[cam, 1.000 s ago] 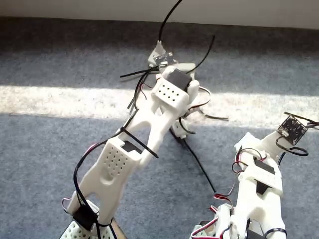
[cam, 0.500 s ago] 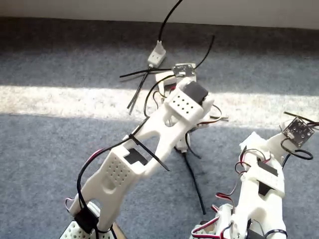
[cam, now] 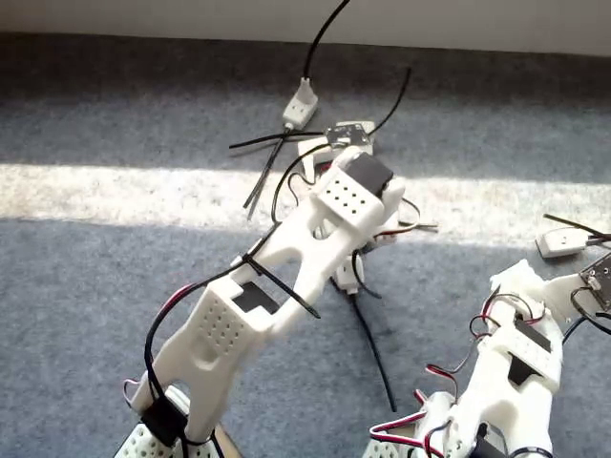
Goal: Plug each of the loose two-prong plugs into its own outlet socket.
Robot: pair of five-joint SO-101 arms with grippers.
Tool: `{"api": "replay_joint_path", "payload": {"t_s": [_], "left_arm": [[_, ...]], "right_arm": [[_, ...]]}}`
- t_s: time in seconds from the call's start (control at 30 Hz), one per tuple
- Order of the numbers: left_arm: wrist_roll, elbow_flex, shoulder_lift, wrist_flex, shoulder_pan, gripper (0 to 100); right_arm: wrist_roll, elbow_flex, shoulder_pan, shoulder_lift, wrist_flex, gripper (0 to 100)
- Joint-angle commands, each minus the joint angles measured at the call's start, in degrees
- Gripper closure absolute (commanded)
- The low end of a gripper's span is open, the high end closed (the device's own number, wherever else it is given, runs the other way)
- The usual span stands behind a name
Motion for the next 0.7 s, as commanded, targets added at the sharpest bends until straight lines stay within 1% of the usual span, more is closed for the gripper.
{"api": "replay_joint_path", "payload": {"t_s": [0.0,0.2,0.33,0.4,0.5,0.67], "left_arm": [[-0.6,3.1,0.5,0.6,-4.3,99],[-0.6,3.3,0.7,1.1,-6.7,99],[-0.6,3.2,0.7,1.1,-10.9,99],[-1.8,3.2,0.7,0.8,-12.2,99],[-4.1,3.2,0.8,0.4,-12.5,99],[-4.2,3.3,2.7,2.2,-12.7,99]], "right_arm": [[1.5,0.7,-0.3,-0.7,-1.2,98.9],[6.4,1.5,-3.6,-0.7,-1.3,98.9],[6.8,1.5,-3.7,-0.7,-1.3,98.9],[6.9,1.5,-3.7,-0.7,-1.3,98.9],[6.9,1.5,-3.8,-0.7,-1.3,98.9],[6.9,1.5,-3.8,-0.7,-1.3,98.9]]}}
